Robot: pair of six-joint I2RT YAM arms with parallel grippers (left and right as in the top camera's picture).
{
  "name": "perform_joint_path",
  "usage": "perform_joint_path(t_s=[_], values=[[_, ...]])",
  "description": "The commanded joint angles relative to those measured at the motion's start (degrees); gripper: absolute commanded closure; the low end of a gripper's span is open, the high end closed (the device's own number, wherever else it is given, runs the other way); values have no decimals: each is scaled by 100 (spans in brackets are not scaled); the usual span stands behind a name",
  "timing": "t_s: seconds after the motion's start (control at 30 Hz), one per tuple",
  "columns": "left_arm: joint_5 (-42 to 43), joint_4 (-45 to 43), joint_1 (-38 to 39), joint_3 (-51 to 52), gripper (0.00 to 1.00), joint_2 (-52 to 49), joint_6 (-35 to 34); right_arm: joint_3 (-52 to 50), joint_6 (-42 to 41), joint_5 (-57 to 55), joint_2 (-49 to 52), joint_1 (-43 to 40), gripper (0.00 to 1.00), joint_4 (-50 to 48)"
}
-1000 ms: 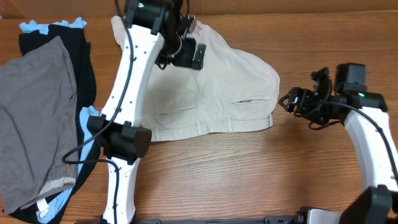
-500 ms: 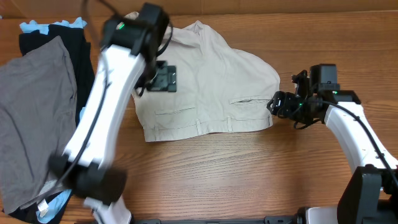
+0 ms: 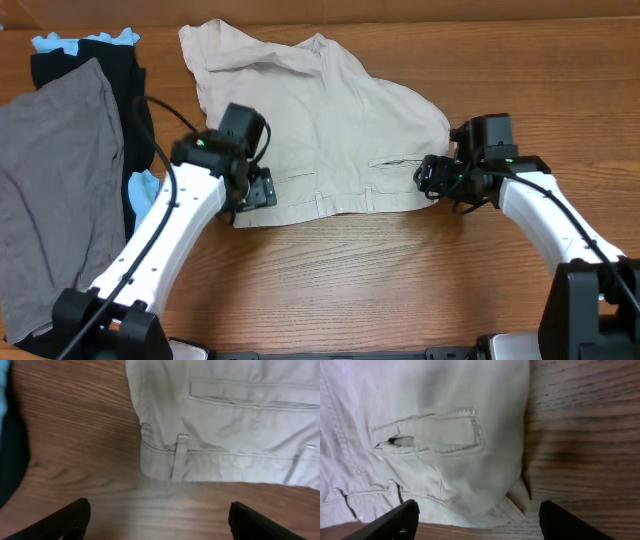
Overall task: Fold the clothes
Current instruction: 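Grasp the shorts' lower edge with both grippers, left and right sides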
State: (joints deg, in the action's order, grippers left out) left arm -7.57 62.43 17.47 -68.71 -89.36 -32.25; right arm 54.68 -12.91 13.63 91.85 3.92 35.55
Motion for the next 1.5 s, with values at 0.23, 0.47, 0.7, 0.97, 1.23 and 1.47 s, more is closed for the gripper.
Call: perform_joint_path(t_s=[0.23, 0.47, 0.7, 0.97, 1.23, 1.47], values=[[-317, -1740, -22, 1563, 16, 162, -289, -79, -219, -249, 516, 177, 21, -297], [-356, -2673, -22, 2245, 37, 162, -245, -111, -367, -245, 719, 177, 25, -468], [-212, -3532, -22, 2758, 60, 138, -249, -116, -367, -249, 719, 177, 32, -608], [-208, -3954, -22, 3003, 65, -15, -247, -540, -369, -267, 726, 177, 32, -1132], [-203, -4754, -22, 3001, 94, -675, -245, -612, -520, -254, 726, 177, 57, -1054], [-199, -4682, -33, 2671, 96, -686, 203, -610, -841, -133, 723, 175, 92, -931]])
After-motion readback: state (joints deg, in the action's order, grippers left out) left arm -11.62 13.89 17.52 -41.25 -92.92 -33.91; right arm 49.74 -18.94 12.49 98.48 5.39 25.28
